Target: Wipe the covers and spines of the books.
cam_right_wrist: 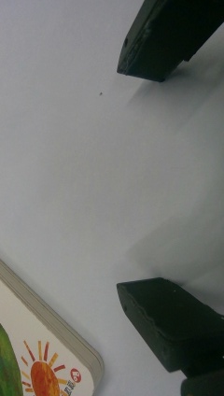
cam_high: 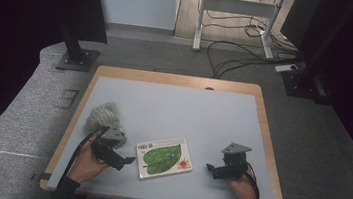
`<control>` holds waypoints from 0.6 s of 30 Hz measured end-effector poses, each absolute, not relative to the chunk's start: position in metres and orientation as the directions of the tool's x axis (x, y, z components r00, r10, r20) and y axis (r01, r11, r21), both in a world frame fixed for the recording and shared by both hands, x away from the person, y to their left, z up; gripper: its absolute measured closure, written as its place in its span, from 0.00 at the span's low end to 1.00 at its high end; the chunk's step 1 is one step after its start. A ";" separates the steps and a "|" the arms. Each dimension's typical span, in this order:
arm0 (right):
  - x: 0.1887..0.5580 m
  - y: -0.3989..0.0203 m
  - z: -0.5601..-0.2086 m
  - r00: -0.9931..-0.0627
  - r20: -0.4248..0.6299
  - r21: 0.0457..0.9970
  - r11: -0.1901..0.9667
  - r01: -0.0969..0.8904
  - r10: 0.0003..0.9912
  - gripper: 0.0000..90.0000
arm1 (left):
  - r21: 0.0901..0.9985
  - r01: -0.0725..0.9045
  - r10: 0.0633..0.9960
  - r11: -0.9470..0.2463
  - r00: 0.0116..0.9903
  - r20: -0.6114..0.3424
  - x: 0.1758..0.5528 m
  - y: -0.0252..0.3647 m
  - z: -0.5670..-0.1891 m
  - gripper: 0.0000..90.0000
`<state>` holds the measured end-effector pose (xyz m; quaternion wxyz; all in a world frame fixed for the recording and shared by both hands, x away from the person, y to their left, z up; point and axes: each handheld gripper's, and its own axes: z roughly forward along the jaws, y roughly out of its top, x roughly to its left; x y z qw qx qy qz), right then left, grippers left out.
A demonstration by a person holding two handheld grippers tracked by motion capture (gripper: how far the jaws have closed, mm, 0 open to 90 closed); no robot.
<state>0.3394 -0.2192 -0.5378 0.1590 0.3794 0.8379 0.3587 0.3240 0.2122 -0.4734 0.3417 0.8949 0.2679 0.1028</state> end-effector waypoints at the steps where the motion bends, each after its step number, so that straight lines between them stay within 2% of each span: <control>1: 0.339 -0.219 -0.538 -0.662 0.006 0.722 0.455 0.522 0.750 0.00 | 0.663 0.408 0.545 -0.628 0.838 0.001 0.324 0.210 -0.477 0.00; 18: 0.340 -0.220 -0.538 -0.663 0.007 0.722 0.455 0.522 0.749 0.00 | 0.621 0.393 0.503 -0.679 0.864 0.003 0.319 0.199 -0.518 0.00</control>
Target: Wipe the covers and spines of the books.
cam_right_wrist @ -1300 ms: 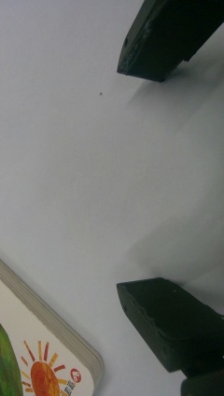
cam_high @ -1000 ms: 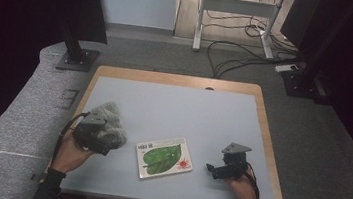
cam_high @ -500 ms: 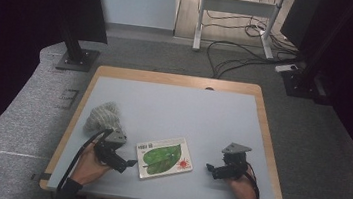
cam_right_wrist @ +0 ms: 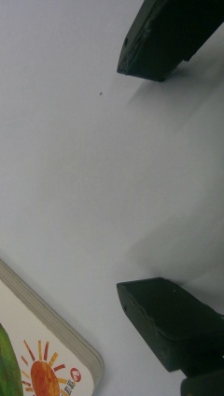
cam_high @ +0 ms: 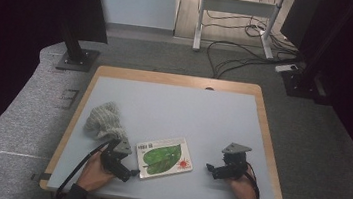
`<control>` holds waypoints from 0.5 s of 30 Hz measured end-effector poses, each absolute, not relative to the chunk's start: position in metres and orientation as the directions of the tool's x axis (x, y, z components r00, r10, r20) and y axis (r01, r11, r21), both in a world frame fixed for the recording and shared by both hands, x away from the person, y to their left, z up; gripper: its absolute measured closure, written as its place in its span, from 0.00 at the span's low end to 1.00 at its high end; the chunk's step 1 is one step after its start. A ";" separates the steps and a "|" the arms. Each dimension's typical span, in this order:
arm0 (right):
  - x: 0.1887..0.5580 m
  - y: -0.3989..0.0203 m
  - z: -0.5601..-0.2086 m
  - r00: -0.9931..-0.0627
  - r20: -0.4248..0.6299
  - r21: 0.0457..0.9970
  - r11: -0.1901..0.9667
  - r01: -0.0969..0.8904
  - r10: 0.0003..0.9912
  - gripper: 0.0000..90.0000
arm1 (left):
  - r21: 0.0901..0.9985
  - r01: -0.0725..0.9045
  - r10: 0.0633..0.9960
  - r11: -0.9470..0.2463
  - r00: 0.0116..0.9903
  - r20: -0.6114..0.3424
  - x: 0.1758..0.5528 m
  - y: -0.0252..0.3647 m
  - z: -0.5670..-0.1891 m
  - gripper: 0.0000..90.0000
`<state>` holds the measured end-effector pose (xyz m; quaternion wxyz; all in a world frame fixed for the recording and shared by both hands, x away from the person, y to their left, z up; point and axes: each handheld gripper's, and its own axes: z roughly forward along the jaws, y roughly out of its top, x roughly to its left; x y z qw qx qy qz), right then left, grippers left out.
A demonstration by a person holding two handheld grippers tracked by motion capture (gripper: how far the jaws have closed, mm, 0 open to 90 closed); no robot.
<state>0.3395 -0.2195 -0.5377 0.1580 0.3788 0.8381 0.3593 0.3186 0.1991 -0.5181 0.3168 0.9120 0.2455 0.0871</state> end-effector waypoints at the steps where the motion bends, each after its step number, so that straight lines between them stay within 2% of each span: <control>1: 0.340 -0.219 -0.538 -0.663 0.007 0.722 0.455 0.521 0.748 0.00 | 0.623 0.390 0.502 -0.678 0.865 0.004 0.319 0.199 -0.518 0.00; 11: 0.340 -0.219 -0.537 -0.663 0.007 0.720 0.456 0.523 0.749 0.00 | 0.669 0.378 0.465 -0.640 0.883 -0.054 0.319 0.189 -0.527 0.00; 15: 0.340 -0.220 -0.537 -0.663 0.008 0.720 0.456 0.523 0.748 0.00 | 0.675 0.367 0.467 -0.641 0.883 -0.036 0.317 0.183 -0.527 0.00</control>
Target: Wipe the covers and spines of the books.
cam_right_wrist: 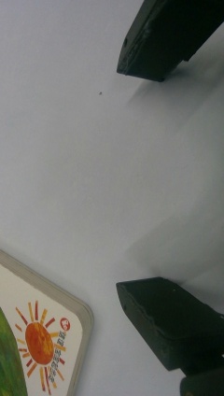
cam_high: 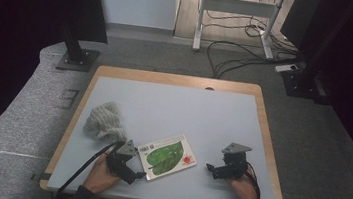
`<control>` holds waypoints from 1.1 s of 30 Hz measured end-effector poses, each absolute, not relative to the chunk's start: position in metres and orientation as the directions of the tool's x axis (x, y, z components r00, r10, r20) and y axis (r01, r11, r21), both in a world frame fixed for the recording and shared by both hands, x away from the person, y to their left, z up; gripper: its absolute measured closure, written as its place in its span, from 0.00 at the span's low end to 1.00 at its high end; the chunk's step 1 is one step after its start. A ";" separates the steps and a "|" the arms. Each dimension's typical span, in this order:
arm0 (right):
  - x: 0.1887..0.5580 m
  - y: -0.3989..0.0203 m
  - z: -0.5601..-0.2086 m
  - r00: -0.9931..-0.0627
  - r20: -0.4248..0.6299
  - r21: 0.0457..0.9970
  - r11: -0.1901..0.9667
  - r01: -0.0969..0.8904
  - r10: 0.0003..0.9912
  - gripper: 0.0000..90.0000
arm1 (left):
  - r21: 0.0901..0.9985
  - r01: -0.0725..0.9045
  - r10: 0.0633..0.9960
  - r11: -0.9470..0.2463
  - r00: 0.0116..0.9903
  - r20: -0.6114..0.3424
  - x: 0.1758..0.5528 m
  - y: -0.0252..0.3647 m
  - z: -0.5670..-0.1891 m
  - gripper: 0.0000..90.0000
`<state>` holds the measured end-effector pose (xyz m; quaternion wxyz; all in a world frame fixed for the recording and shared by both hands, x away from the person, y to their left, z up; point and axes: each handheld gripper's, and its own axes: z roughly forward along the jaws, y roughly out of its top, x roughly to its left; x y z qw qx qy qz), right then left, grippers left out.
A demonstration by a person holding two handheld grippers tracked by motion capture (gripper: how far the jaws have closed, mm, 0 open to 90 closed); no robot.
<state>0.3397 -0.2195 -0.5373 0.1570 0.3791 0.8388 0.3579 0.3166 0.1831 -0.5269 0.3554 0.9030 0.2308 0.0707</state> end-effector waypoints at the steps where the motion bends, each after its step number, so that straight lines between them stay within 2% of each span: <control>1: 0.340 -0.220 -0.537 -0.664 0.008 0.720 0.457 0.523 0.748 0.00 | 0.676 0.365 0.469 -0.641 0.883 -0.032 0.316 0.182 -0.527 0.00; 14: 0.344 -0.219 -0.534 -0.673 0.046 0.723 0.441 0.532 0.738 0.01 | 0.673 0.346 0.466 -0.654 0.885 -0.002 0.311 0.177 -0.528 0.00; 33: 0.364 -0.175 -0.518 -0.739 0.039 0.717 0.496 0.489 0.673 0.00 | 0.656 0.374 0.481 -0.655 0.877 -0.020 0.310 0.176 -0.529 0.00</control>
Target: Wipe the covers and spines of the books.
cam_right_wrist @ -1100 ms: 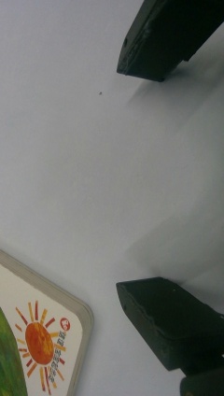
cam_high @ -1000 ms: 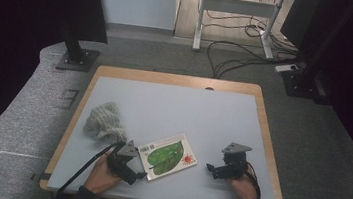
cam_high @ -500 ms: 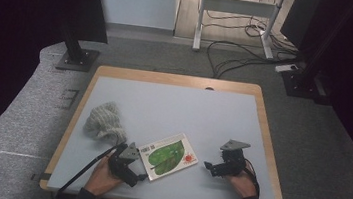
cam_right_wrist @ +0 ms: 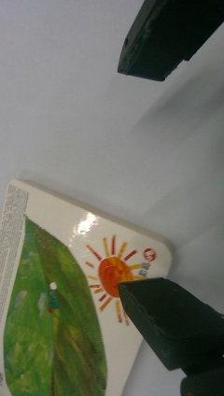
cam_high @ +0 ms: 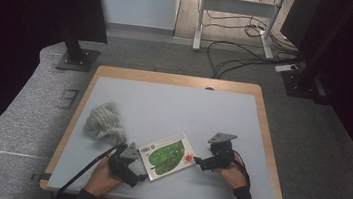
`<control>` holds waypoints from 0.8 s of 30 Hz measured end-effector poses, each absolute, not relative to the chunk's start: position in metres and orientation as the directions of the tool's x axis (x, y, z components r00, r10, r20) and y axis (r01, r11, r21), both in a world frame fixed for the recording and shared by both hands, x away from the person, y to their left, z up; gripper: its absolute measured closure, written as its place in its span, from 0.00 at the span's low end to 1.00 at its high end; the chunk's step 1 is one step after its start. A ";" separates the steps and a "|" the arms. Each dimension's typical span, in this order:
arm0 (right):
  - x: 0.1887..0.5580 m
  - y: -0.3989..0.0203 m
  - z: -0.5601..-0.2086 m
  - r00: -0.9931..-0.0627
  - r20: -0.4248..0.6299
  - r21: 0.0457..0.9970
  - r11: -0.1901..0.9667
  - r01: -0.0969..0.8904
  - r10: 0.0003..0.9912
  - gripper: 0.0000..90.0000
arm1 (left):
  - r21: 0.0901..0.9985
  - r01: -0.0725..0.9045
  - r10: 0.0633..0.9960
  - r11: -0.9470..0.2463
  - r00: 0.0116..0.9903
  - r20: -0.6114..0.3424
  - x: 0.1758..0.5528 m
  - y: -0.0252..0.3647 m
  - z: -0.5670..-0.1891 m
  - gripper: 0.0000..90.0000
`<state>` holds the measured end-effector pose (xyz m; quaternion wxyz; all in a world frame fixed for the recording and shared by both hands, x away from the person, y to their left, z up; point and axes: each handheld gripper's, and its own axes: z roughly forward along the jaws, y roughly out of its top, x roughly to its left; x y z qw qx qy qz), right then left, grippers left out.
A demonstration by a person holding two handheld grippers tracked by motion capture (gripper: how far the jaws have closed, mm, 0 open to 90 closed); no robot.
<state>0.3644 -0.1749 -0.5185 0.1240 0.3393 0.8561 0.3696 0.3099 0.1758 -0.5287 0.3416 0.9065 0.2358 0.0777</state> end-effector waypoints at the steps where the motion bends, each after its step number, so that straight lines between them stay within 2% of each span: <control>1: 0.366 -0.173 -0.518 -0.740 0.041 0.718 0.496 0.489 0.671 0.00 | 0.656 0.374 0.481 -0.655 0.877 -0.020 0.310 0.176 -0.529 0.00; 24: 0.391 -0.114 -0.522 -0.786 0.073 0.691 0.537 0.484 0.613 0.00 | 0.656 0.373 0.481 -0.656 0.877 -0.018 0.310 0.176 -0.529 0.00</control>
